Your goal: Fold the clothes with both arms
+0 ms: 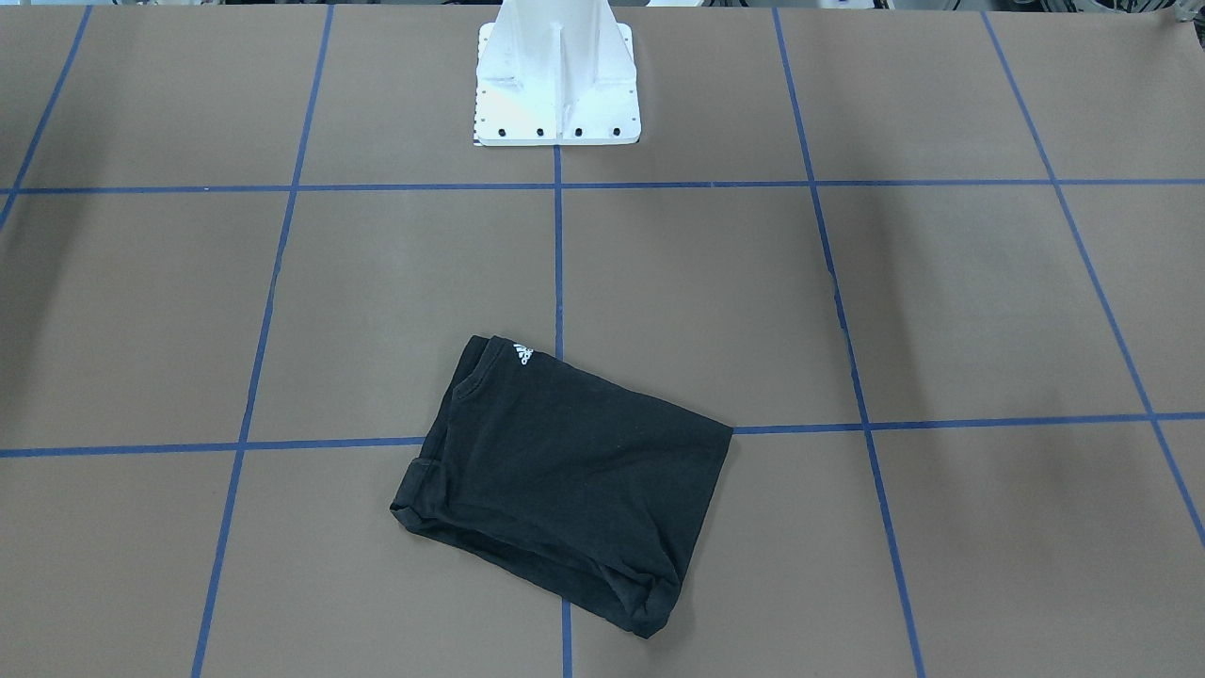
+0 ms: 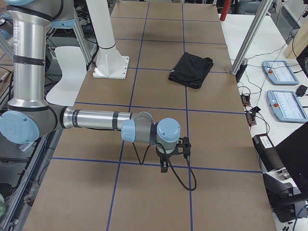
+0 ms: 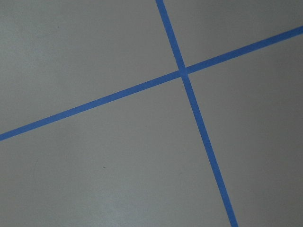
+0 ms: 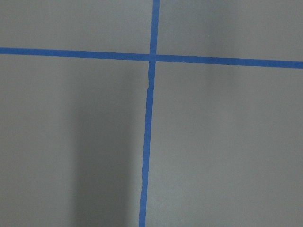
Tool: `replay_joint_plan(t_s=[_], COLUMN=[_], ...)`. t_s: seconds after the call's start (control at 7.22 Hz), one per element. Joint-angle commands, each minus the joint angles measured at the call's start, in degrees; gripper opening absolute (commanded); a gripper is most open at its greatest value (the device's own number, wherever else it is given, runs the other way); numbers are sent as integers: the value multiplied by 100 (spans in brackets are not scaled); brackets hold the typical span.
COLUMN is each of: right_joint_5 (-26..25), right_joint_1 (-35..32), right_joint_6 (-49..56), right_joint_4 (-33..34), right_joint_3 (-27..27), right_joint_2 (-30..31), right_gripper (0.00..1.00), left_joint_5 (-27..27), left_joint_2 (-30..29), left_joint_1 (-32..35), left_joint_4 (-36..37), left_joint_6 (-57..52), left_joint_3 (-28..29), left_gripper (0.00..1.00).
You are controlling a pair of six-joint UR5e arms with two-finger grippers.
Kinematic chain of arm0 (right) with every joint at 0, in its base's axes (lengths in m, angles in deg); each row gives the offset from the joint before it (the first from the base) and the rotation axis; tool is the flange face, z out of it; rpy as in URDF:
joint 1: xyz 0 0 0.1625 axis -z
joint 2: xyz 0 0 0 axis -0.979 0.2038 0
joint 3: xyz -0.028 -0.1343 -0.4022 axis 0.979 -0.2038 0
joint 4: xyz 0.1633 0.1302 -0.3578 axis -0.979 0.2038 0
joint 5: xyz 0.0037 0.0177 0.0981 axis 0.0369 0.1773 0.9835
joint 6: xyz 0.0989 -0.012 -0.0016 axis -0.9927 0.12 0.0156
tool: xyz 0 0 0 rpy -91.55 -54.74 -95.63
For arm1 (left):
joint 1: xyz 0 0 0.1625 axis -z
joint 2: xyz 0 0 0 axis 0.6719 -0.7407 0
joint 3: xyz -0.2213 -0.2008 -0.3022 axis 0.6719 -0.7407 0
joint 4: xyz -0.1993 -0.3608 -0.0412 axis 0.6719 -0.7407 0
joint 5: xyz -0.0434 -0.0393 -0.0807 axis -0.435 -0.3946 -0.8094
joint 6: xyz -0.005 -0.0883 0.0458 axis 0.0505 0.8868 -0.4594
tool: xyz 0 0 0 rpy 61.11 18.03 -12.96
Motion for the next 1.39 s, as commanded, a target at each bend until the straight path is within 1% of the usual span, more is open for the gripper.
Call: replay_joint_plan(t_s=[0.0, 0.14, 0.42, 0.55, 0.97, 1.11, 1.25], right_joint_5=[0, -8, -9, -9, -9, -9, -9], right_joint_1=[-9, -18, -35, -61, -106, -106, -106], right_joint_6=[-3, -46, -108, -108, -117, -117, -117], right_joint_4=[-2, -2, -2, -2, -11, -11, -2], right_joint_3=[-1, -1, -1, -1, -10, -1, -10], right_joint_2=[5, 5, 5, 5, 14, 14, 14], right_gripper=[100, 100, 100, 100, 100, 100, 100], left_joint_5=[-9, -52, -97, -97, -456, -753, -817], left_joint_2=[-1, -53, -1, -9, -1, -1, -1], left_joint_1=[2, 2, 2, 2, -7, 2, 2], left_joint_4=[9, 0, -314, -299, -220, -202, -159], left_joint_6=[336, 1123, 1297, 1315, 1332, 1446, 1447], left_joint_3=[1, -16, 1, 1, 54, 72, 89], left_gripper=[100, 100, 100, 100, 100, 100, 100])
